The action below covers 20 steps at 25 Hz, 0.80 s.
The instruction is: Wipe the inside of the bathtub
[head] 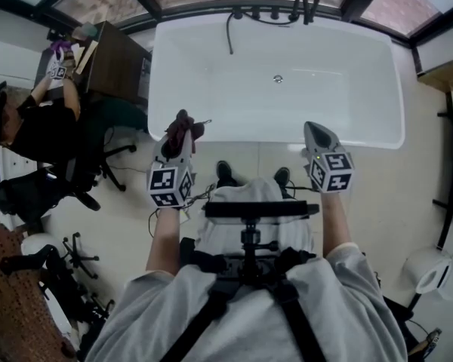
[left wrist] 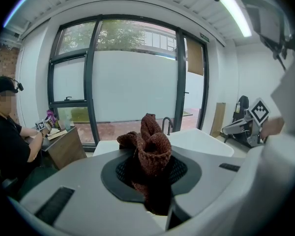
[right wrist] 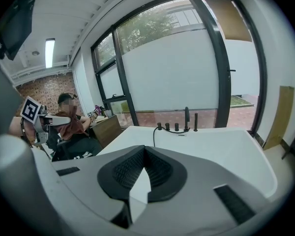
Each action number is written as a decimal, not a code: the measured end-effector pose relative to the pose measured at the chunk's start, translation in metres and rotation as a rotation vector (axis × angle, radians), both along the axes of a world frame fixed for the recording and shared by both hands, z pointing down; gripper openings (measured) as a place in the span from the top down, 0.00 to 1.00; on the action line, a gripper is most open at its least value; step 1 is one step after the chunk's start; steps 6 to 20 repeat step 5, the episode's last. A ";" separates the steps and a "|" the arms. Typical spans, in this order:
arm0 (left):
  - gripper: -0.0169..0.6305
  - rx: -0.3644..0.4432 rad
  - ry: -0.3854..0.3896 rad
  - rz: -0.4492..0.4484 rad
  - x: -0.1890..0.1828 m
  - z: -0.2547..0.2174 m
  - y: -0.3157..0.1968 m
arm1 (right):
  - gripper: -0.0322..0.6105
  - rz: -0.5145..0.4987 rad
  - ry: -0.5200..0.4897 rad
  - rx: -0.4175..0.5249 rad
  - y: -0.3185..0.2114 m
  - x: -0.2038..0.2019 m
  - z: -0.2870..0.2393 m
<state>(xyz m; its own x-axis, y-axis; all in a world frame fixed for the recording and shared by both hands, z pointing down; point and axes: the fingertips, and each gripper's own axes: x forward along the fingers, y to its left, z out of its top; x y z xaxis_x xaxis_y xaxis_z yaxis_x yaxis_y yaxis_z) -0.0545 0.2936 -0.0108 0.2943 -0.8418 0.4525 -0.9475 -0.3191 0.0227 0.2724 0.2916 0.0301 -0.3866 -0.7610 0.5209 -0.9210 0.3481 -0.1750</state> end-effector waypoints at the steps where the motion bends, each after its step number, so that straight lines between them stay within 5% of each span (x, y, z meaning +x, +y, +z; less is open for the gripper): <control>1: 0.85 0.001 -0.002 0.002 0.001 0.003 0.001 | 0.94 0.001 -0.003 0.002 0.002 0.000 0.004; 20: 0.85 -0.002 -0.017 0.019 0.005 0.010 0.003 | 0.94 0.011 -0.012 0.001 0.011 0.002 0.012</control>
